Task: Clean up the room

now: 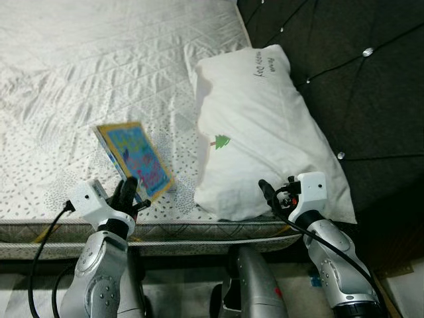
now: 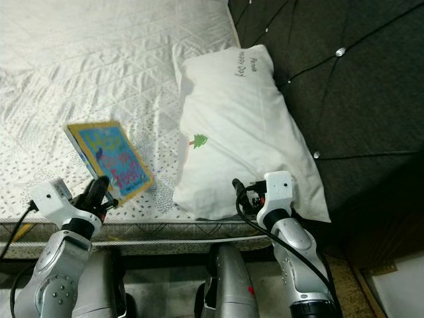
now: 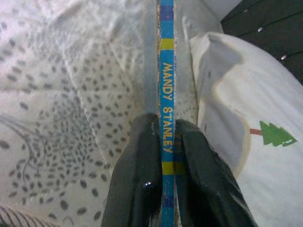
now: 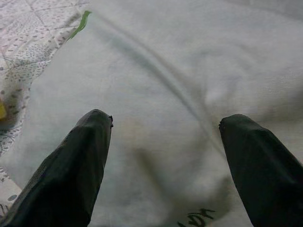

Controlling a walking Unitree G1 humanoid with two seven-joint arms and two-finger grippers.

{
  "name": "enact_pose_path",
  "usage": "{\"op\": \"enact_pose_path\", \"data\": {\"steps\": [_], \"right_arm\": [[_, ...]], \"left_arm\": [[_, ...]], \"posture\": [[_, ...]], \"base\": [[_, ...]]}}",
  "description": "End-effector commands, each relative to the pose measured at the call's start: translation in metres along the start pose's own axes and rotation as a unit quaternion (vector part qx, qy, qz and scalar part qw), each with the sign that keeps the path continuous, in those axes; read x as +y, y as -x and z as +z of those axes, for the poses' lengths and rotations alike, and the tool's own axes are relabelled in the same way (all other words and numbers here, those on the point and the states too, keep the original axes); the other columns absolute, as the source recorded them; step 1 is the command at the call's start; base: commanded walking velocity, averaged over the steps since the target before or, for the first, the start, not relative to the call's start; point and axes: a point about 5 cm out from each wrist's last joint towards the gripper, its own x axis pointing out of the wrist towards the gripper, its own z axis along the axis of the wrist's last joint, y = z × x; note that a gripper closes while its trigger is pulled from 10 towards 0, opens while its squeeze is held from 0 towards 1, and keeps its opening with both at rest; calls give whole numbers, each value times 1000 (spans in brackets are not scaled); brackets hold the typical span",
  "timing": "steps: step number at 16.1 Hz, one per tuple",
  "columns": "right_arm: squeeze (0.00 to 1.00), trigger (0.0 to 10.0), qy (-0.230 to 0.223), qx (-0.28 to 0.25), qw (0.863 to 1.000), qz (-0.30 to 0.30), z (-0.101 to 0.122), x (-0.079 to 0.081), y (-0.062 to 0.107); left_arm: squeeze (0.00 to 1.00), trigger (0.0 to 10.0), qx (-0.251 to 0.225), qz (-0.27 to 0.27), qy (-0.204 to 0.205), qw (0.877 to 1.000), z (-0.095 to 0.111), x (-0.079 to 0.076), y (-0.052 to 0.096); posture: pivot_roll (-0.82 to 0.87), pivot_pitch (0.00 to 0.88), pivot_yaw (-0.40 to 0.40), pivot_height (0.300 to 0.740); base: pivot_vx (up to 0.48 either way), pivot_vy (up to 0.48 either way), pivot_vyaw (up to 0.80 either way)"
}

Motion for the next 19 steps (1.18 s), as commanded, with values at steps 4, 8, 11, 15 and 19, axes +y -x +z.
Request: {"op": "enact_pose_path", "data": {"steps": [4,8,11,15,19], "right_arm": [[0,10000,12,7,1000,-13,-1,-11,6],[0,10000,19,8,1000,-12,0,-14,5],[0,10000,20,9,1000,-10,0,-14,3],[0,10000,20,8,1000,-9,0,-13,1],[0,10000,19,4,1000,-10,1,-12,0]], "left_arm": [[0,10000,83,-78,105,988,-13,-30,3],[0,10000,187,-128,111,968,-14,-33,25],[0,10000,210,-114,104,965,-18,-26,34],[0,10000,214,-94,92,968,-5,-2,25],[0,10000,223,-80,70,969,7,24,9]], "posture": [[-42,193,-154,567],[-37,188,-159,567],[-30,183,-165,567],[-31,174,-164,567],[-43,175,-161,567]], "base": [[0,0,0],[0,0,0],[0,0,0],[0,0,0],[0,0,0]]}}
